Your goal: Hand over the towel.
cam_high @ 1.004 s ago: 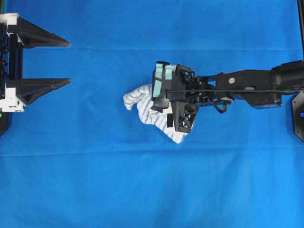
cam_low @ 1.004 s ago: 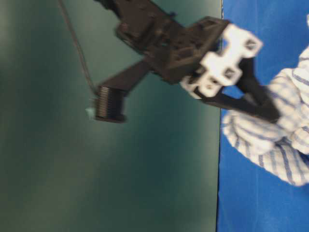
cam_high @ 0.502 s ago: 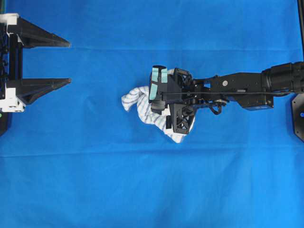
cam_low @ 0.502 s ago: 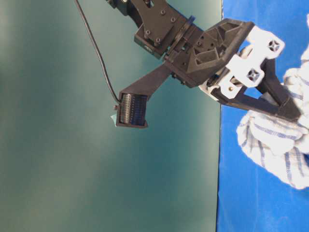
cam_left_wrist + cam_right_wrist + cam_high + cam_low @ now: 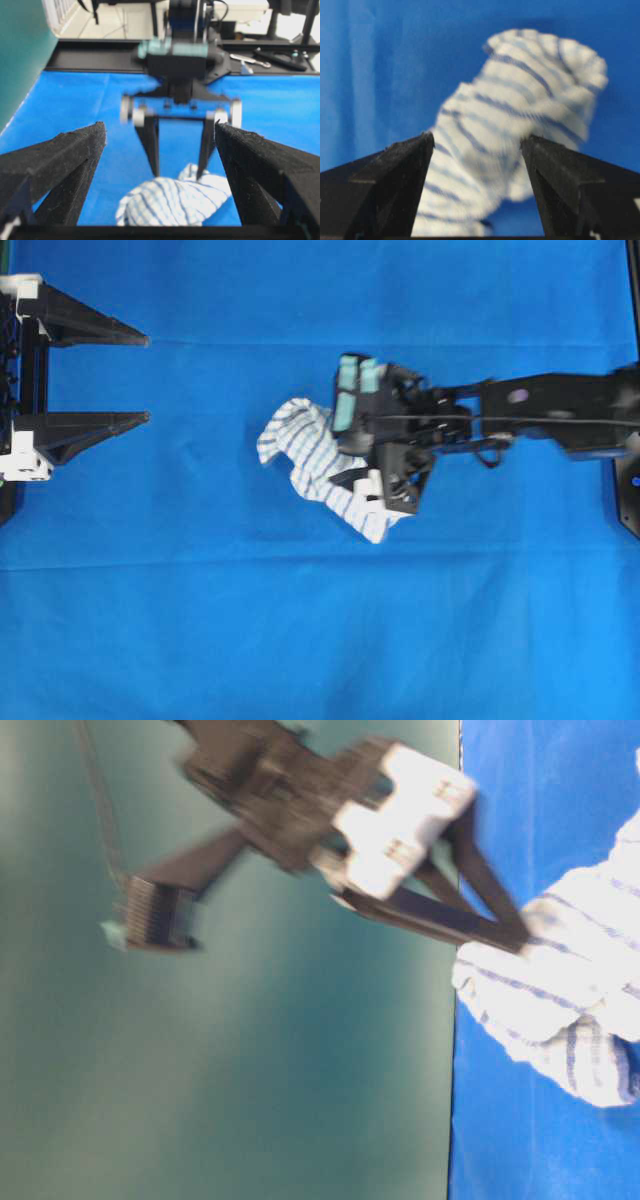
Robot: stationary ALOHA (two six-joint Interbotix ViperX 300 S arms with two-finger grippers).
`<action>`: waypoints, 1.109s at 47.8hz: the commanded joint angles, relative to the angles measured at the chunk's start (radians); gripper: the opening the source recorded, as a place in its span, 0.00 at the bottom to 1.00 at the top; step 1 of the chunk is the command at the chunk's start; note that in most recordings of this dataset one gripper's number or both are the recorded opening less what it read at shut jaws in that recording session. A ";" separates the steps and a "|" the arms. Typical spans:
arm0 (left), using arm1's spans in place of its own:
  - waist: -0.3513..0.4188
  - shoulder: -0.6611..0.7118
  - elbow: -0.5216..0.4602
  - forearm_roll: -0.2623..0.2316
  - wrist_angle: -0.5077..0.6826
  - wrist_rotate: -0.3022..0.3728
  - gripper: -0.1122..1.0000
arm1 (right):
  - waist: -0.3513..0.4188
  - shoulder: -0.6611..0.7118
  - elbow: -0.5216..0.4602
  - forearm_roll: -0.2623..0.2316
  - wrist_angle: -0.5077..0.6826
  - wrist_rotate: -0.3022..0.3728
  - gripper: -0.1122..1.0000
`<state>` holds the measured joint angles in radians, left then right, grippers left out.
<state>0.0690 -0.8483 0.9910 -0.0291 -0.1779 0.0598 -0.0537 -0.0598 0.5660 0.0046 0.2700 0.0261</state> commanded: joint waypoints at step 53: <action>-0.048 -0.080 0.005 -0.002 0.094 -0.002 0.94 | 0.008 -0.655 0.333 -0.069 -0.377 -0.005 0.74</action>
<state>0.0430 -0.8958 1.0048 -0.0291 -0.1150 0.0598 -0.0491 -0.6581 0.9035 -0.0644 -0.1427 0.0199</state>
